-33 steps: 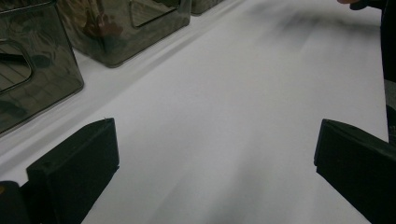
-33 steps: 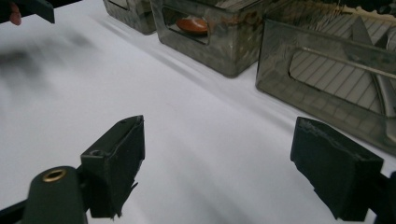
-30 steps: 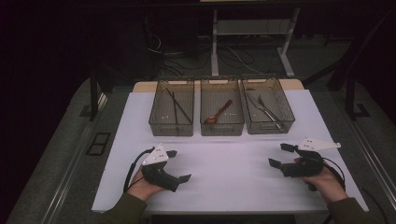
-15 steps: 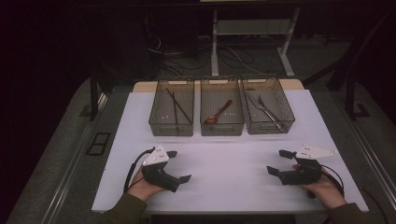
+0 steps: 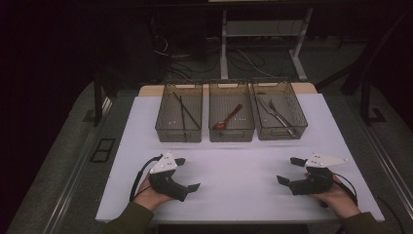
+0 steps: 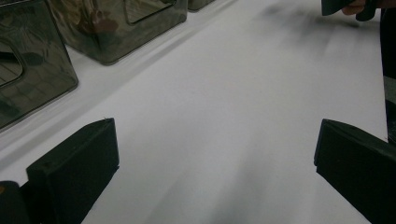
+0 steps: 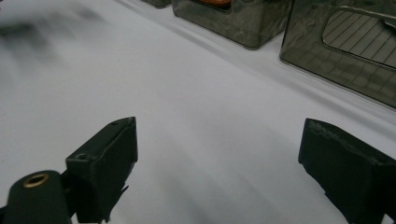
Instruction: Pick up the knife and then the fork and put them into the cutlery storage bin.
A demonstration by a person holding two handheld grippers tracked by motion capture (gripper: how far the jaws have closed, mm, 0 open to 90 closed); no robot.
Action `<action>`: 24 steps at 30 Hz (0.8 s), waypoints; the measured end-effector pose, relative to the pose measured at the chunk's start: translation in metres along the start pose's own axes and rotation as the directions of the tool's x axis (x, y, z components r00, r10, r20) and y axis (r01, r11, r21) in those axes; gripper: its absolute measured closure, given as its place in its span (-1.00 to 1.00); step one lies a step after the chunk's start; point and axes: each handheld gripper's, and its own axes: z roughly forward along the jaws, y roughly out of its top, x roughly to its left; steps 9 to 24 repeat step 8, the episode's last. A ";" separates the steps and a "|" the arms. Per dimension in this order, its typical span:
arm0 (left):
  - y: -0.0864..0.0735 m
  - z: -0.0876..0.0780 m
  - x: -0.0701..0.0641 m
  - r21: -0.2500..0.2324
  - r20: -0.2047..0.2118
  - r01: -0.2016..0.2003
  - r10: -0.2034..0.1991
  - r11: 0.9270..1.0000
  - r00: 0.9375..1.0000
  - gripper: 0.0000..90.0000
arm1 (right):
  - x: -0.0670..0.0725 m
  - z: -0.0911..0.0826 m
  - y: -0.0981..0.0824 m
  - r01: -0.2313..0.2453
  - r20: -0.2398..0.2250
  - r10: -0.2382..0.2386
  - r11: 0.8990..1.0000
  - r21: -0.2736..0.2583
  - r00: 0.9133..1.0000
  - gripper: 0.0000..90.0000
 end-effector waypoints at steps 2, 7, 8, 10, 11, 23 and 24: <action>0.000 0.000 0.000 0.000 0.000 0.000 0.000 1.000 1.000 -1.00 | 0.000 0.000 0.000 0.002 0.001 -0.002 1.000 0.000 1.000 -0.75; 0.000 0.000 0.000 0.004 0.001 -0.006 0.006 1.000 1.000 -1.00 | 0.000 0.000 0.000 0.002 -0.002 -0.002 1.000 0.001 1.000 -0.75; 0.000 0.000 0.000 0.004 0.001 -0.006 0.006 1.000 1.000 -1.00 | 0.000 0.000 0.000 0.003 -0.002 -0.003 1.000 0.000 1.000 -0.75; 0.000 0.000 0.000 0.004 0.001 -0.006 0.006 1.000 1.000 -1.00 | 0.000 0.000 0.000 0.003 -0.002 -0.003 1.000 0.000 1.000 -0.75; 0.000 0.000 0.000 0.004 0.001 -0.006 0.006 1.000 1.000 -1.00 | 0.000 0.000 0.000 0.003 -0.002 -0.003 1.000 0.000 1.000 -0.75; 0.000 0.000 0.000 0.004 0.001 -0.006 0.006 1.000 1.000 -1.00 | 0.000 0.000 0.000 0.003 -0.002 -0.003 1.000 0.000 1.000 -0.75; 0.000 0.000 0.000 0.004 0.001 -0.006 0.006 1.000 1.000 -1.00 | 0.000 0.000 0.000 0.003 -0.002 -0.003 1.000 0.000 1.000 -0.75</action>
